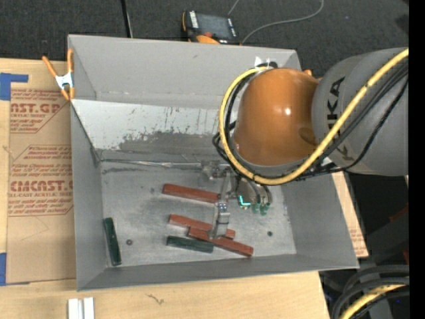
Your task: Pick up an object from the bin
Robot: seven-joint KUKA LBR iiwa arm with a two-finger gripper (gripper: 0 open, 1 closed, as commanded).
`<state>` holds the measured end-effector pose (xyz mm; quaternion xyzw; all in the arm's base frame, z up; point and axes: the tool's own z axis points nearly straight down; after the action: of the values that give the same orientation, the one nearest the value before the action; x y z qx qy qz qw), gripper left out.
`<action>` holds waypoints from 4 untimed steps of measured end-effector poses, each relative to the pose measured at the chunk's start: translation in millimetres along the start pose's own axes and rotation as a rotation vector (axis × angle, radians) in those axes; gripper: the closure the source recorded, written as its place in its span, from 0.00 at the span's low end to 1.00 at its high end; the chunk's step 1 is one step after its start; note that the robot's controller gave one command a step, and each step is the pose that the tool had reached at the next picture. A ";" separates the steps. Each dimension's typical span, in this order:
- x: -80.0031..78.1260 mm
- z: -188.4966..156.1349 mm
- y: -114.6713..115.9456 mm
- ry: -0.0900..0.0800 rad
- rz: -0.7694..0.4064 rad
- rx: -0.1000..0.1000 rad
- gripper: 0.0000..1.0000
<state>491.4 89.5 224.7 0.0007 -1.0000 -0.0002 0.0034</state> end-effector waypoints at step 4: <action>-85.3 27.9 -37.5 -0.019 -0.153 0.001 1.00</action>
Offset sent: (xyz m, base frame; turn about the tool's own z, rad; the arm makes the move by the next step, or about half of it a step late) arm 0.0289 0.0016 -0.1537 0.0431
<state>576.5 52.1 196.2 0.0770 -0.9970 -0.0001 -0.0063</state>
